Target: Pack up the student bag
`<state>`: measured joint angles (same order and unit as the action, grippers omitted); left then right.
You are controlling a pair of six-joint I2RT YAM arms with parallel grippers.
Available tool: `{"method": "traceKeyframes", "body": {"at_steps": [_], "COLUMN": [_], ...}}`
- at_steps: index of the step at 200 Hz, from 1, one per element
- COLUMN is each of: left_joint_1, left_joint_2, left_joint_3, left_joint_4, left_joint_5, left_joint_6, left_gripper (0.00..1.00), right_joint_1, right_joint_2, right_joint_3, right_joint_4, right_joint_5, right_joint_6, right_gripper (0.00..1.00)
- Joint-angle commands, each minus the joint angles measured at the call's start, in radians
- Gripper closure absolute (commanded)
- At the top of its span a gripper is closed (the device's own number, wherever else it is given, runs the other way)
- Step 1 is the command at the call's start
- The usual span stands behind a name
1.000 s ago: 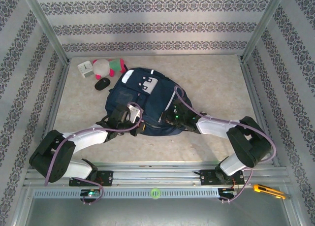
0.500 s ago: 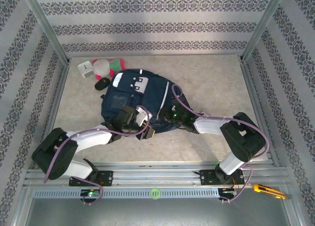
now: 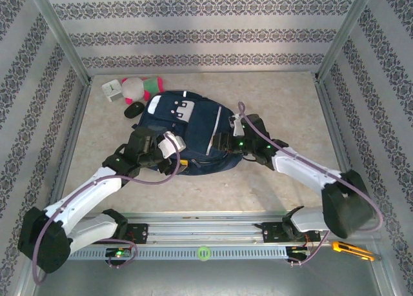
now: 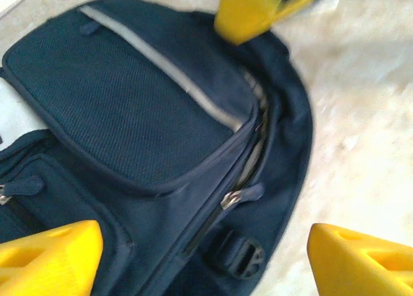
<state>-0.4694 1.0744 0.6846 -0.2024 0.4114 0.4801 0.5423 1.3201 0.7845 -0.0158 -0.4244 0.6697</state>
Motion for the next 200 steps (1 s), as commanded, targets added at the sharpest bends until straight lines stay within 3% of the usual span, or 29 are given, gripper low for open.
{"method": "traceKeyframes", "body": {"at_steps": [1, 25, 40, 46, 62, 91, 102, 169, 200], "left_joint_1": [0.043, 0.062, 0.066, 0.067, 0.067, 0.078, 0.084, 0.112, 0.113], "left_joint_2": [0.099, 0.241, 0.31, 0.333, 0.362, 0.314, 0.301, 0.279, 0.28], "left_joint_3": [0.028, 0.071, 0.084, 0.088, 0.099, 0.031, 0.01, 0.021, 0.032], "left_joint_4": [-0.05, -0.028, 0.02, 0.037, 0.07, 0.168, 0.181, 0.157, 0.168], "left_joint_5": [-0.04, -0.026, -0.022, -0.018, 0.008, 0.102, 0.123, 0.236, 0.283], "left_joint_6": [0.281, 0.369, 0.381, 0.383, 0.339, 0.253, 0.236, 0.173, 0.147], "left_gripper": [0.1, 0.09, 0.14, 0.21, 0.5, 0.87, 0.96, 0.98, 0.98], "right_joint_1": [0.051, 0.138, 0.188, 0.202, 0.224, 0.231, 0.231, 0.245, 0.242], "right_joint_2": [-0.079, -0.114, -0.099, -0.088, -0.049, 0.027, 0.06, 0.202, 0.247], "right_joint_3": [-0.003, -0.049, -0.071, -0.078, -0.098, -0.099, -0.076, 0.012, 0.056], "right_joint_4": [-0.143, -0.113, -0.079, -0.063, -0.002, 0.086, 0.083, 0.128, 0.132], "right_joint_5": [0.021, 0.05, 0.075, 0.081, 0.098, 0.104, 0.105, 0.156, 0.207], "right_joint_6": [-0.09, -0.073, -0.054, -0.047, -0.017, -0.007, -0.018, 0.001, -0.02], "right_gripper": [0.53, 0.53, 0.53, 0.53, 0.54, 0.52, 0.49, 0.48, 0.52]}}
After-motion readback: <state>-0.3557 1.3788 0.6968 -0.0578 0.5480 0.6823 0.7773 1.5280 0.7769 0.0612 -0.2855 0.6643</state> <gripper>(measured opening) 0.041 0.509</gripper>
